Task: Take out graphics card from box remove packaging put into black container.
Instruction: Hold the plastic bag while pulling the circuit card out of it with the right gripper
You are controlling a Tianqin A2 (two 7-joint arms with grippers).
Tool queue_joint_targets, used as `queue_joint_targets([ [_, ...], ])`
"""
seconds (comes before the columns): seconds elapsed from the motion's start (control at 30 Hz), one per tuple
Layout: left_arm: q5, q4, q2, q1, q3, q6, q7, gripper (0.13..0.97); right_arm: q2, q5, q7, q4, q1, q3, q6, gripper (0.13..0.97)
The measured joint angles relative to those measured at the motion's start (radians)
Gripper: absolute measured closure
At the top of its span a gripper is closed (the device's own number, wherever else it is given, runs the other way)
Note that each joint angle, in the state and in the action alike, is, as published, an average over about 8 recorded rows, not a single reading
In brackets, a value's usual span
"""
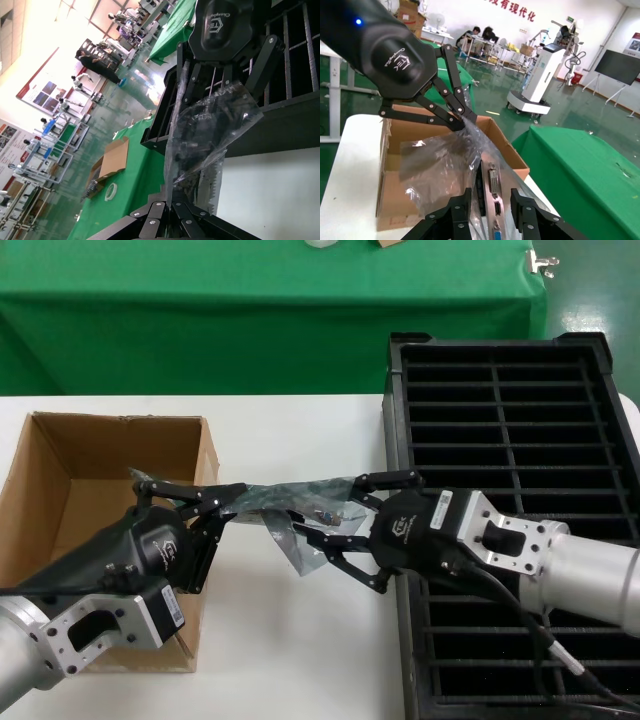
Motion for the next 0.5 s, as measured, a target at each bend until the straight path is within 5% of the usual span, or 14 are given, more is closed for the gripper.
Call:
queue_joint_targets([
  [0.5, 0.0, 0.0, 0.0, 0.0, 0.0, 0.0, 0.0, 0.958, -0.06, 0.015, -0.029, -0.07, 0.031, -0.027, 0.008, 0.807],
])
